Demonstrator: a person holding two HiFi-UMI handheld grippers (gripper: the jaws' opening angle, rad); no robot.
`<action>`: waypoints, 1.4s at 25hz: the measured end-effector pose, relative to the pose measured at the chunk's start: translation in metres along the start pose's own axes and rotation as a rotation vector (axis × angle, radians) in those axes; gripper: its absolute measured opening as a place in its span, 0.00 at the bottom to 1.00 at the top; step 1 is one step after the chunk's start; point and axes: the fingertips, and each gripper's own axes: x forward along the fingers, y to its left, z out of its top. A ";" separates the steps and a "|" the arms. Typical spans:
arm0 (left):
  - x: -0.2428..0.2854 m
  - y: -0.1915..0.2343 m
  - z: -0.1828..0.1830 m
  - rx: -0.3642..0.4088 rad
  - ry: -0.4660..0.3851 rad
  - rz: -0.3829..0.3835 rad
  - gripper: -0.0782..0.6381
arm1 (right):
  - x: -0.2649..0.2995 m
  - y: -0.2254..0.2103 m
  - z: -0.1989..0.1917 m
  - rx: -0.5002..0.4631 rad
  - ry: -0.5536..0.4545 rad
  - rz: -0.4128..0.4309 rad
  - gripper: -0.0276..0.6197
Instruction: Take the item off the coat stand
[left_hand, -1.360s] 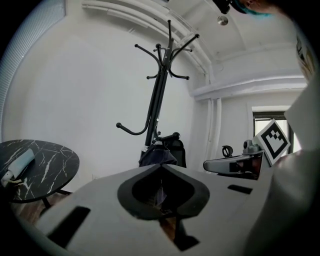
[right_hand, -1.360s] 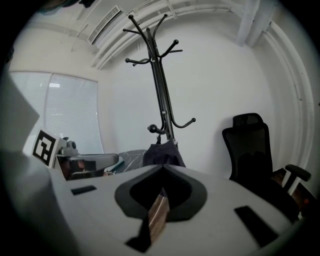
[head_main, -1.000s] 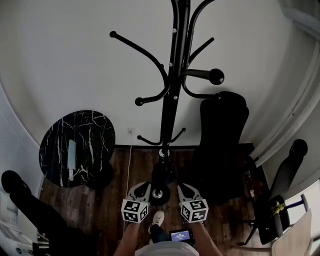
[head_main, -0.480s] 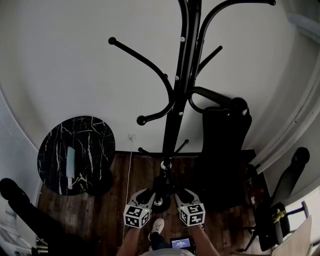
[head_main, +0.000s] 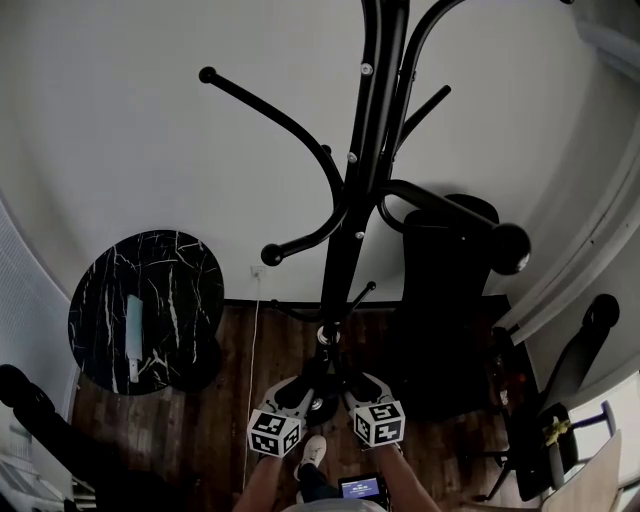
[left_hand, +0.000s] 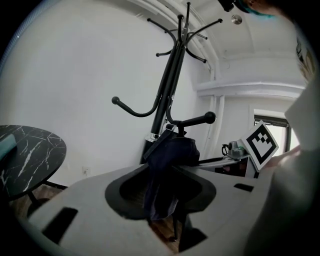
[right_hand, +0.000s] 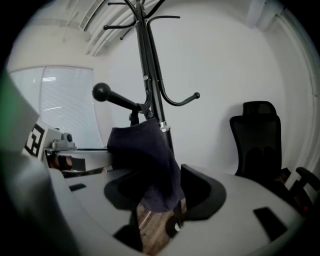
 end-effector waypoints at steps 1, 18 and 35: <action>0.002 -0.001 0.000 -0.001 0.001 -0.002 0.28 | 0.001 -0.001 0.001 -0.005 -0.003 0.002 0.33; -0.004 -0.014 -0.004 -0.044 0.003 -0.046 0.16 | -0.016 0.008 0.000 -0.010 -0.021 0.075 0.11; -0.027 -0.033 -0.001 -0.027 0.000 -0.051 0.15 | -0.041 0.019 -0.001 -0.024 -0.037 0.083 0.10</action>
